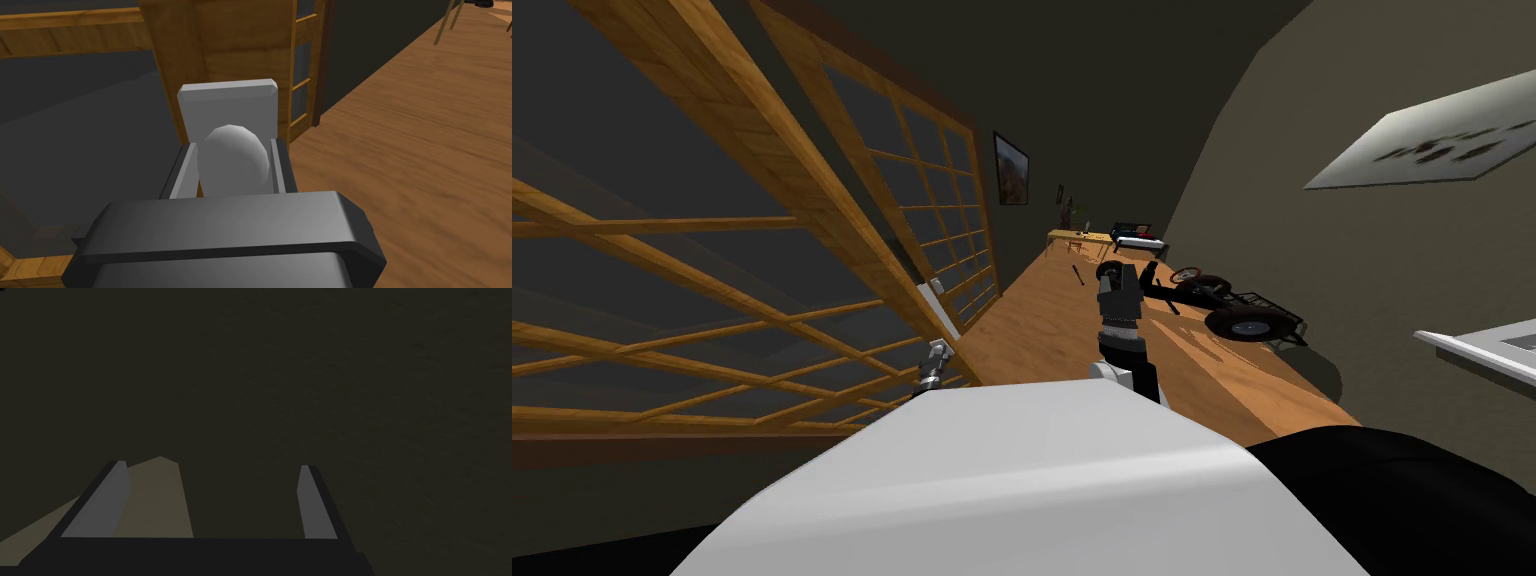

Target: Pull the door open

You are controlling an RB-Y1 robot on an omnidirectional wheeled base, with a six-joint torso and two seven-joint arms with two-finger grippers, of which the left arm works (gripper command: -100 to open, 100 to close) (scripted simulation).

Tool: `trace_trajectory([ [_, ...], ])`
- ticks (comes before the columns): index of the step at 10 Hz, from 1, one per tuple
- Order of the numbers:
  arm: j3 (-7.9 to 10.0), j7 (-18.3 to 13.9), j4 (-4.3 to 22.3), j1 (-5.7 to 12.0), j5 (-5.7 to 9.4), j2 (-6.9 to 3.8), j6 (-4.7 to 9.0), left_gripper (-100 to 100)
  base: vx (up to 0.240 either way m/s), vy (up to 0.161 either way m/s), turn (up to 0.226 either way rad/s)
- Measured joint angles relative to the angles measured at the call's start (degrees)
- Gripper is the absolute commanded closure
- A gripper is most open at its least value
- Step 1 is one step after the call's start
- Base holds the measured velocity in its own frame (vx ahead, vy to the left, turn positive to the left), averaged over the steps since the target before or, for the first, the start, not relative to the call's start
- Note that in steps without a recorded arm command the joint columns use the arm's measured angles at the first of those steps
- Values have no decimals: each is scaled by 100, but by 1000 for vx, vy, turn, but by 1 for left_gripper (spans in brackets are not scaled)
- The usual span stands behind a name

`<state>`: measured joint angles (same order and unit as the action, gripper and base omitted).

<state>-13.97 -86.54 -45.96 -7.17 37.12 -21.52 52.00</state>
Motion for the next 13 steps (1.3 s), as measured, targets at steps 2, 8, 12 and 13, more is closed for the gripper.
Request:
trace_trajectory([
  [2, -133, -111, -57, -70, -64, -82, 32, 100, -168, 25, -54],
  [8, -376, -350, -128, -163, -187, -270, 160, 100, -171, 18, -78],
  [12, -646, -637, -67, -266, -328, -467, 395, 100, -203, 27, -91],
  [13, -705, -695, -80, -305, -358, -512, 433, 100, -213, 29, -68],
])
